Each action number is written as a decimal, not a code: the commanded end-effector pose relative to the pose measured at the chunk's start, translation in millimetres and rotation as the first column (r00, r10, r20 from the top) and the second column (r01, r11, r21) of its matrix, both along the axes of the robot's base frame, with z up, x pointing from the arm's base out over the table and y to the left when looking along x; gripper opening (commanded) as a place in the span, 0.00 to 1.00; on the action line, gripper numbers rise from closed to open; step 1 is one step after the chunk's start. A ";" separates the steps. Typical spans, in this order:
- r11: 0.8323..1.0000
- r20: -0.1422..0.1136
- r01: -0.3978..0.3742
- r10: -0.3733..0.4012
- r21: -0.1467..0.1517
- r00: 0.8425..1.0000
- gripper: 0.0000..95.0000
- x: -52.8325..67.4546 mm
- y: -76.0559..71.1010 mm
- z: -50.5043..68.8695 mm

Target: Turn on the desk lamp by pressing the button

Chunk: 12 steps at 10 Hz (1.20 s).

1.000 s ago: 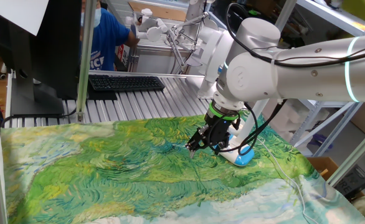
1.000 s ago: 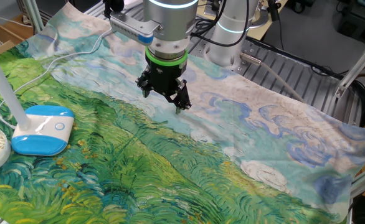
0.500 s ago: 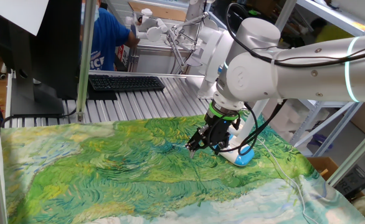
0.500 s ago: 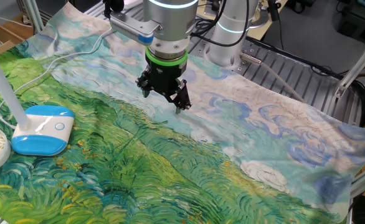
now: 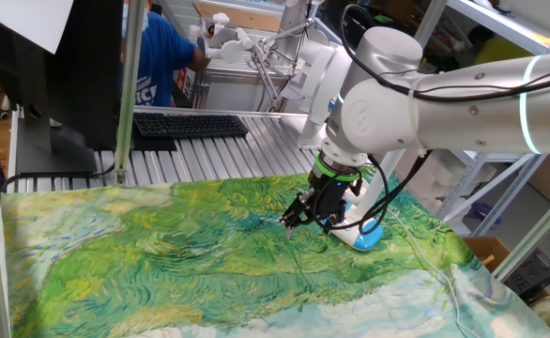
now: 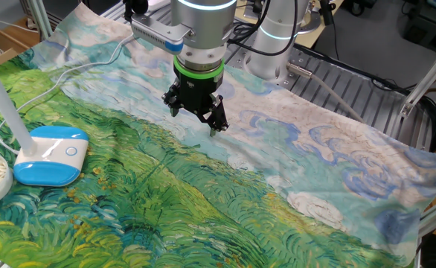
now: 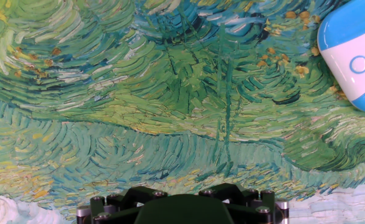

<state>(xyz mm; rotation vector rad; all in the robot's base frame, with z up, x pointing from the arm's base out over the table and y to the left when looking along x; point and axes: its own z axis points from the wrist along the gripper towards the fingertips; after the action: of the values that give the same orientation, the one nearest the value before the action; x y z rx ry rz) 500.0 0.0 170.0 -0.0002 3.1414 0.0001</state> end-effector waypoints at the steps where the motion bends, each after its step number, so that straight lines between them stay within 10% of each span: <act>1: 0.921 -0.025 0.386 -0.387 -0.047 0.922 0.00 0.0 0.0 0.0; 12: 0.926 -0.032 0.374 -0.375 -0.049 0.926 0.00 -0.2 -0.4 0.6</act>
<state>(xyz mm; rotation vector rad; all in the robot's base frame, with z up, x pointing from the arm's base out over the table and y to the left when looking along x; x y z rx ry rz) 499.9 -0.9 171.7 0.6220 3.1225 -0.0689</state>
